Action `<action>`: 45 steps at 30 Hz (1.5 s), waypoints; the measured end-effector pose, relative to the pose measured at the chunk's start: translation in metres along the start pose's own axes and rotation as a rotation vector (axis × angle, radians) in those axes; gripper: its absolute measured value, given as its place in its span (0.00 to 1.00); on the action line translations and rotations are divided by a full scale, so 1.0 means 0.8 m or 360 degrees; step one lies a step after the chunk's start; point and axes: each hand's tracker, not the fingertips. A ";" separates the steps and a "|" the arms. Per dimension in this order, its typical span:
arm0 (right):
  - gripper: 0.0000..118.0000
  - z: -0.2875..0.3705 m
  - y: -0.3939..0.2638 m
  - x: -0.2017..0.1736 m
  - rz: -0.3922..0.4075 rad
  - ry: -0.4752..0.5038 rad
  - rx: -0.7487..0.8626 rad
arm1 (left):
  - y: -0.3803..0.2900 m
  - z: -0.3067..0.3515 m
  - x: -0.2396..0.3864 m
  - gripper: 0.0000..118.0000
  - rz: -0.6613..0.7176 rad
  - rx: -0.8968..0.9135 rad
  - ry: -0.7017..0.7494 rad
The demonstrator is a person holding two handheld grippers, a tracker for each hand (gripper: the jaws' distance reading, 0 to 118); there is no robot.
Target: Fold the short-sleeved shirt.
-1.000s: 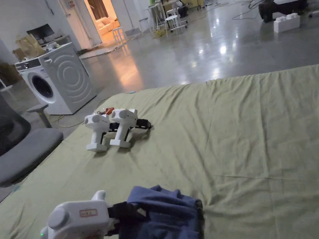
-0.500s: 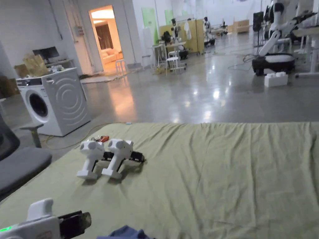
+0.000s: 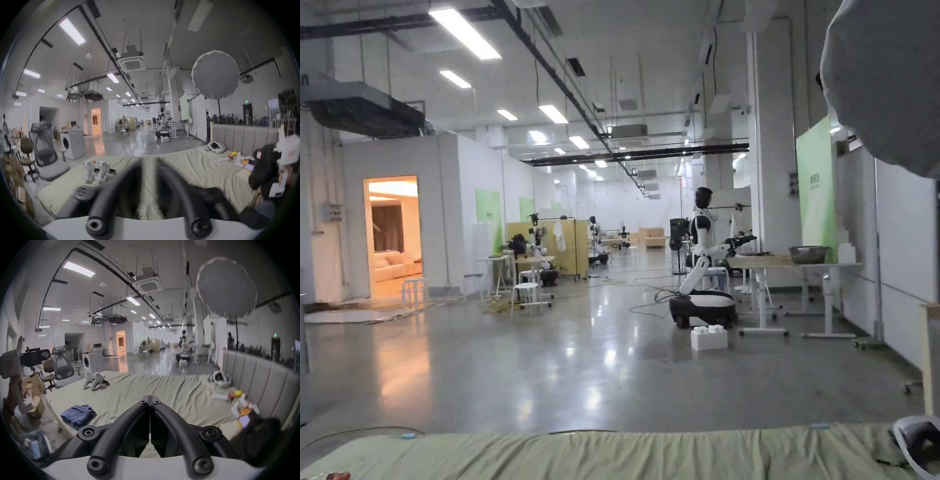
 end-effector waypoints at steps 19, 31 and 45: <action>0.02 0.012 0.024 -0.018 0.0108 -0.0172 0.0137 | 0.019 0.011 0.032 0.01 0.0018 -0.0003 -0.0032; 0.16 0.020 0.019 -0.018 0.0016 -0.0170 0.0147 | 0.021 0.011 0.031 0.07 0.0069 0.0013 -0.0062; 1.00 0.005 0.015 -0.024 -0.0083 -0.0132 0.0100 | 0.018 0.013 0.035 1.00 0.0057 0.0080 -0.0063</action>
